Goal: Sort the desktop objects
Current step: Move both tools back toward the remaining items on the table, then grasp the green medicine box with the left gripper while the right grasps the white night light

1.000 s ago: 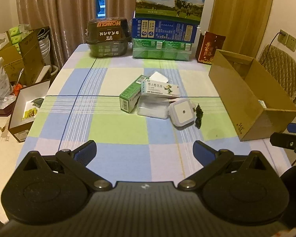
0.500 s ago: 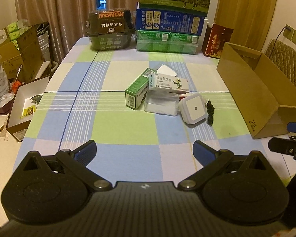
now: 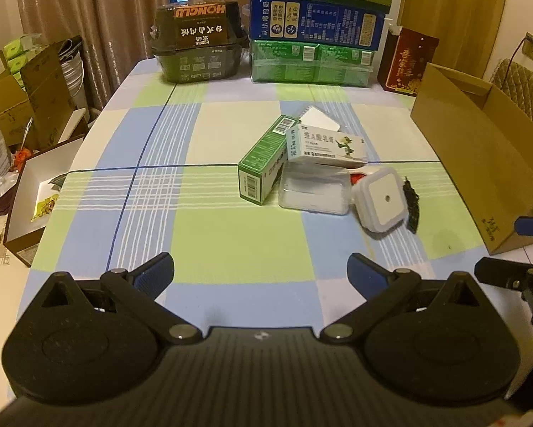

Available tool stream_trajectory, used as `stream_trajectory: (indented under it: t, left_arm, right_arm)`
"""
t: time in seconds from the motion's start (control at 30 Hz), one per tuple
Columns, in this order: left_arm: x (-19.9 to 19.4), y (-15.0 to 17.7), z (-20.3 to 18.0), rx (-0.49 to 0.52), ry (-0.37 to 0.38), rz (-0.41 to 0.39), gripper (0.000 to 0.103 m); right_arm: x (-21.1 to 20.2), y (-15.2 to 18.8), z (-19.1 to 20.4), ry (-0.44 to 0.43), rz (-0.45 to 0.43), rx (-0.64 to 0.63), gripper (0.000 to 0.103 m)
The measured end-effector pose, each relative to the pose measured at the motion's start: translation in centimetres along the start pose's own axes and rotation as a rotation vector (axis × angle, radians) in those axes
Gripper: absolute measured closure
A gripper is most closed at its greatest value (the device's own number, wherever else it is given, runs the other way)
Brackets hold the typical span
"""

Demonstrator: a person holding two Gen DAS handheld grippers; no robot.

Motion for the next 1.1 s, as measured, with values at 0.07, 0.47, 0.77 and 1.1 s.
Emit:
stream_trajectory:
  t: [0.07,0.47,0.77,1.1]
  left_arm:
    - [0.8,-0.2,0.3,0.004,0.005,-0.003,0.001]
    - [6.3,-2.7,1.9,0.118,0.058,-0.015,0.007]
    - [9.8,-5.0,2.1,0.208,0.095,-0.046,0.018]
    - [13.5,-7.1,1.4,0.324,0.135,-0.034,0.053]
  right_arm:
    - [1.0,-0.2,0.1,-0.002,-0.001,-0.011,0.002]
    - [7.8,-2.1,-0.3,0.005,0.003,-0.066,0.016]
    - [11.5,-2.8,0.0,0.01,0.029,-0.094,0.016]
    - [13.2,-3.0,-0.3,0.016,0.047,-0.096,0.025]
Point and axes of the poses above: each gripper's, at about its wrist camera, not at the fingertips, and x roughly the way its jaws point, z to its left, y to its underside, the point moved 1 cm from there along x, roughly the way its jaws point, and after that the axes turned 2 degrees about x, right-handed, at the moved point
